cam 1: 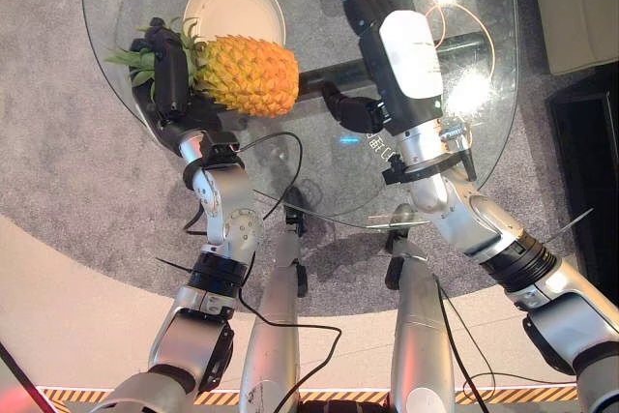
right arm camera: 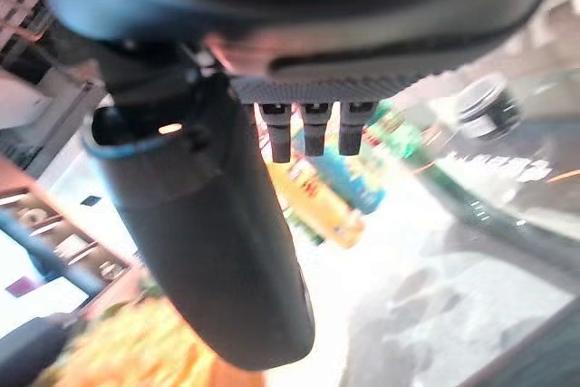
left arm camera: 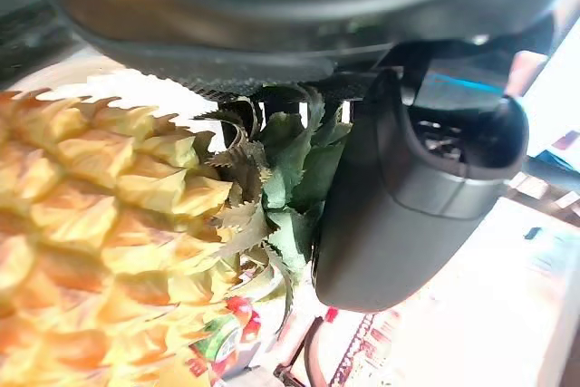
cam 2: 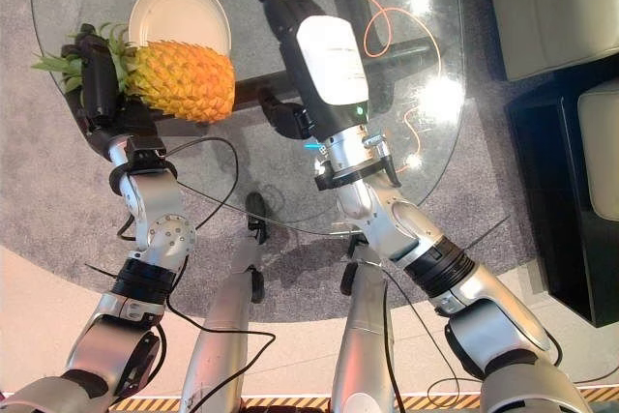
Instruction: Pick up the fruit to the plate
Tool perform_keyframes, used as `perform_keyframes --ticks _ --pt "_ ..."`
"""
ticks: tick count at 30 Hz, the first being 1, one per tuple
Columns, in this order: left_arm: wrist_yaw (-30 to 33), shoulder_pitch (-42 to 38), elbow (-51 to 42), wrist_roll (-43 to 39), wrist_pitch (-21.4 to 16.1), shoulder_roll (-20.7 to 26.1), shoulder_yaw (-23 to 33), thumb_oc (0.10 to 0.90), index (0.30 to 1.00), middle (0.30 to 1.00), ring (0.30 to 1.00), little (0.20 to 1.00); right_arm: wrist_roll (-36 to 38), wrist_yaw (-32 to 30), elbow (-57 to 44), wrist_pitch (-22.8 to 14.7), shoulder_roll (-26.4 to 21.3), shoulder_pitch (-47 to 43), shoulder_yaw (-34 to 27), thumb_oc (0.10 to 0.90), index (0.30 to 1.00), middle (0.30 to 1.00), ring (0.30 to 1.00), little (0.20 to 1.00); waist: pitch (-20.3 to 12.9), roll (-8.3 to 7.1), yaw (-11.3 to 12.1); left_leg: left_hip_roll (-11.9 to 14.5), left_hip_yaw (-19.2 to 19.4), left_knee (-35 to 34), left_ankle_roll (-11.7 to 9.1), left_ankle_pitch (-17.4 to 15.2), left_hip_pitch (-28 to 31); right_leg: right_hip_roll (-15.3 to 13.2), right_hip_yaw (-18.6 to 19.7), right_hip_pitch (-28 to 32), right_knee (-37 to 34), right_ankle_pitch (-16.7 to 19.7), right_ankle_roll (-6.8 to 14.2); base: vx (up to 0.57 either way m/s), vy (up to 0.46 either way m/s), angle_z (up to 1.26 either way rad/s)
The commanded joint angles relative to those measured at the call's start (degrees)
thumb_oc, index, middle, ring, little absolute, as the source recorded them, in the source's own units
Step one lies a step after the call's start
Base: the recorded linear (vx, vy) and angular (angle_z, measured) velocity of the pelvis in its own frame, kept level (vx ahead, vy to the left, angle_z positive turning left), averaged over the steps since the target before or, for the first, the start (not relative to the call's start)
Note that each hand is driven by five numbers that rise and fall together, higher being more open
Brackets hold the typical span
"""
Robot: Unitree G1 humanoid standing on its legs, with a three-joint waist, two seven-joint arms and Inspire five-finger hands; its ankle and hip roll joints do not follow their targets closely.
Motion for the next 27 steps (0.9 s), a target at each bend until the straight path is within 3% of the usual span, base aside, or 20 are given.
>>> perform_keyframes --ticks 1,10,14,23,27 --pt "4.2 -10.6 0.5 14.4 -7.5 4.5 2.9 0.1 0.3 0.3 0.3 0.2 1.5 -9.0 -0.5 -2.6 0.6 -4.1 -4.5 0.8 0.9 0.9 0.9 0.9 -1.1 -0.69 -0.4 -2.2 2.7 1.2 -0.2 -5.2 1.6 2.5 -1.7 4.5 -13.2 7.1 1.1 0.0 0.038 -0.01" --pt "16.1 -15.7 8.2 30.7 -6.4 12.0 3.6 0.1 0.3 0.3 0.3 0.2 3.8 -15.6 6.2 -0.9 -1.9 -0.9 -9.7 0.8 0.9 0.9 0.9 0.9 -1.1 -1.6 -2.1 -1.4 3.4 1.5 -0.4 -5.6 1.1 3.1 -0.6 3.4 -12.6 6.9 0.9 0.0 0.021 -0.03" --pt "18.0 -18.6 12.3 32.4 -6.1 15.9 2.7 0.1 0.3 0.3 0.3 0.2 7.5 -18.6 10.8 -0.8 -3.6 -0.2 -10.8 0.8 0.9 0.9 0.9 0.9 -1.1 -1.97 -2.8 -1.0 3.7 1.5 -0.6 -5.8 1.2 3.4 -0.2 3.2 -12.6 6.9 0.9 -0.01 0.02 -0.06" --pt "23.4 -25.3 22.6 33.9 -5.9 22.6 -0.9 0.1 0.3 0.3 0.3 0.2 19.9 -23.0 26.3 -4.8 -4.8 2.7 -12.6 0.8 0.9 0.9 0.9 0.9 -1.1 -2.27 -4.1 -0.3 4.5 2.3 -1.0 -6.4 0.7 4.0 0.4 2.4 -11.8 6.1 0.5 0.0 0.024 -0.05" --pt "26.6 -28.0 26.7 33.1 -5.2 24.7 -2.5 0.1 0.3 0.3 0.3 0.2 27.7 -23.4 32.3 -8.6 -3.9 5.2 -13.2 0.8 0.9 0.9 0.9 0.9 -1.1 -2.99 -4.7 0.0 4.5 3.4 -1.2 -7.3 0.5 4.4 0.6 2.3 -11.1 5.2 0.2 0.0 0.0 0.0"
